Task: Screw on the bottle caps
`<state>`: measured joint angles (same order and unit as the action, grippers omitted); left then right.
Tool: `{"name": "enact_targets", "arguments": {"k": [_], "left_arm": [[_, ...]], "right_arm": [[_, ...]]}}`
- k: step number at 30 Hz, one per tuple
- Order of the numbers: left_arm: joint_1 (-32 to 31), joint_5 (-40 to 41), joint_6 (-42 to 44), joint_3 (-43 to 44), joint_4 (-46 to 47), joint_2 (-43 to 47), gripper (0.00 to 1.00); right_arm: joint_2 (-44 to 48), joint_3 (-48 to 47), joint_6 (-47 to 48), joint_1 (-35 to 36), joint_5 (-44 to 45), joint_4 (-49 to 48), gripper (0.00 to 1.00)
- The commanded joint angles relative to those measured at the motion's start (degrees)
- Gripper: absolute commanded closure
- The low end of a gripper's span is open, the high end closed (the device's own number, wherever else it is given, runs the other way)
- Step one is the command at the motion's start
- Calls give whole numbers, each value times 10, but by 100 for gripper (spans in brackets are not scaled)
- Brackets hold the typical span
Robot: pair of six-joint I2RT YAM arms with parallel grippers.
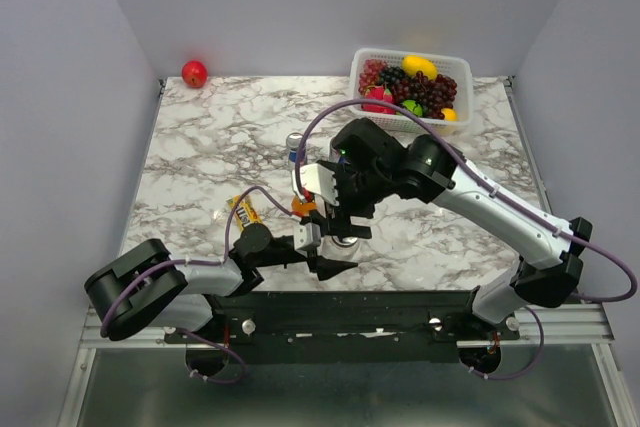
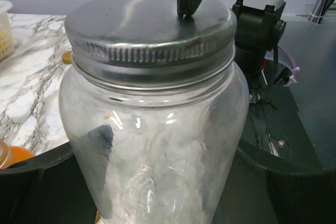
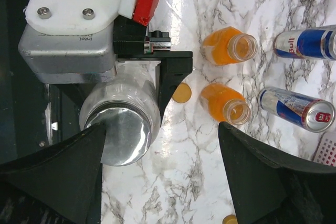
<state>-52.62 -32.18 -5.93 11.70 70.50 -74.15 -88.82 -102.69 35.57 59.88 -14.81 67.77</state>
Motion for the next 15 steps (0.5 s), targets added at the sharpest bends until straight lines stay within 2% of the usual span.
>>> {"name": "enact_targets", "arguments": {"k": [1, 5, 7, 11, 15], "left_arm": [[2, -6, 10, 3, 50, 6, 100], [6, -7, 11, -1, 49, 8, 100], [6, -8, 14, 1, 48, 6, 100], [6, -8, 22, 4, 51, 4, 100], [8, -10, 21, 5, 53, 2, 100]], "right_arm": [[0, -12, 0, 0, 35, 7, 6], [-7, -107, 4, -27, -56, 46, 5], [-7, -126, 47, -28, -94, 89, 1], [23, -75, 93, -28, -154, 106, 0], [7, -66, 100, -28, -168, 115, 0]]}}
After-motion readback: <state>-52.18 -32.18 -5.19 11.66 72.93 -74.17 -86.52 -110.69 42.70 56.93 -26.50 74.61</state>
